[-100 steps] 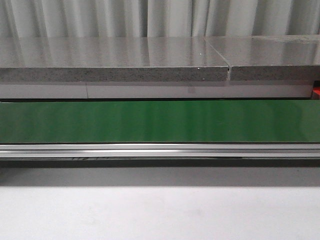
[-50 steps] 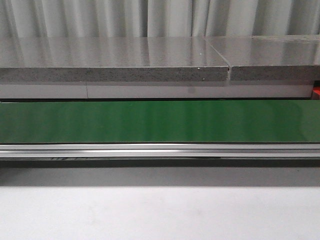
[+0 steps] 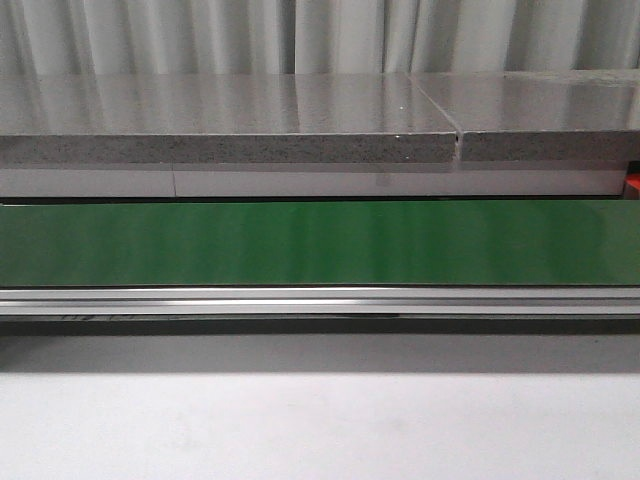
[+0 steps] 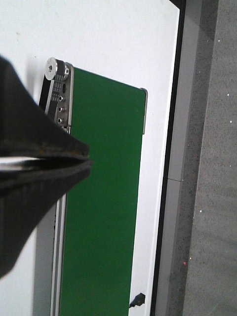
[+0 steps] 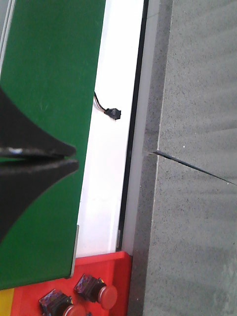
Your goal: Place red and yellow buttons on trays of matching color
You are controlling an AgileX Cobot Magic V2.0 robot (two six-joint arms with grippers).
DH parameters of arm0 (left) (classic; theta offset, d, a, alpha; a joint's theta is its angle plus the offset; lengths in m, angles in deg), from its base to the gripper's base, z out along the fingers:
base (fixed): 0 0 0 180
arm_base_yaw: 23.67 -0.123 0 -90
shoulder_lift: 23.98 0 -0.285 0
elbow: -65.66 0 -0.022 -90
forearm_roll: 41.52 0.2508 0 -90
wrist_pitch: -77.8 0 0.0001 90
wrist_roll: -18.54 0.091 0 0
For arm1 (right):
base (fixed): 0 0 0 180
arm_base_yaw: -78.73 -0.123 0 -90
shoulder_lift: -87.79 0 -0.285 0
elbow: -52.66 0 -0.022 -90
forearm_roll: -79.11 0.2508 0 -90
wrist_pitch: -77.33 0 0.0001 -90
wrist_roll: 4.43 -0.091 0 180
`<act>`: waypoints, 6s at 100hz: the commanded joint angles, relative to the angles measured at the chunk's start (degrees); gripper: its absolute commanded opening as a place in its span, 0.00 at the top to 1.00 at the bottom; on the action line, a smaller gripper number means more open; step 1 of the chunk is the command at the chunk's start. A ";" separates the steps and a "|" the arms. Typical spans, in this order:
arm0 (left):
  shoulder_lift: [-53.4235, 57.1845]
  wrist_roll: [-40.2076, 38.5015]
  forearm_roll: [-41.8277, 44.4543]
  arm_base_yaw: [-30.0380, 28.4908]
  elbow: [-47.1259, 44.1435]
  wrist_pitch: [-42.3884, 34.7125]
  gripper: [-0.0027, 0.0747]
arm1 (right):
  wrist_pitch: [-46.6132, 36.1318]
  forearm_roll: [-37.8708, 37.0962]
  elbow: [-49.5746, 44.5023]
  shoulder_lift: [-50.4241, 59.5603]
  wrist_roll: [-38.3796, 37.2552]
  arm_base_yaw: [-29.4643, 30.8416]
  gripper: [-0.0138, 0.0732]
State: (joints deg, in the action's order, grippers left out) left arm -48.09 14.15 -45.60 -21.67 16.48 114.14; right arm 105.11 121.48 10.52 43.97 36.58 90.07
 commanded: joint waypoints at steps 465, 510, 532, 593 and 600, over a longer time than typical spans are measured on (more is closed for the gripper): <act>18.37 0.31 4.08 0.51 -28.88 -38.74 0.99 | -28.69 -40.38 -35.78 37.69 -41.54 -12.60 0.92; 18.37 -2.11 6.10 0.51 -30.65 -40.80 0.99 | -28.69 -40.38 -35.78 37.69 -41.54 -12.60 0.92; 18.37 -2.11 6.10 0.51 -30.65 -40.80 0.99 | -28.69 -40.38 -35.78 37.69 -41.54 -12.60 0.92; 18.37 -2.11 6.10 0.51 -30.65 -40.80 0.99 | -28.69 -40.38 -35.78 37.69 -41.54 -12.60 0.92; 18.37 -2.11 6.10 0.51 -30.65 -40.80 0.99 | -28.69 -40.38 -35.78 37.69 -41.54 -12.60 0.92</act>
State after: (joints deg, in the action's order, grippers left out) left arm -31.51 12.67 -39.59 -21.67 -11.40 77.80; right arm 81.09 81.80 -26.08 80.62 -5.09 77.53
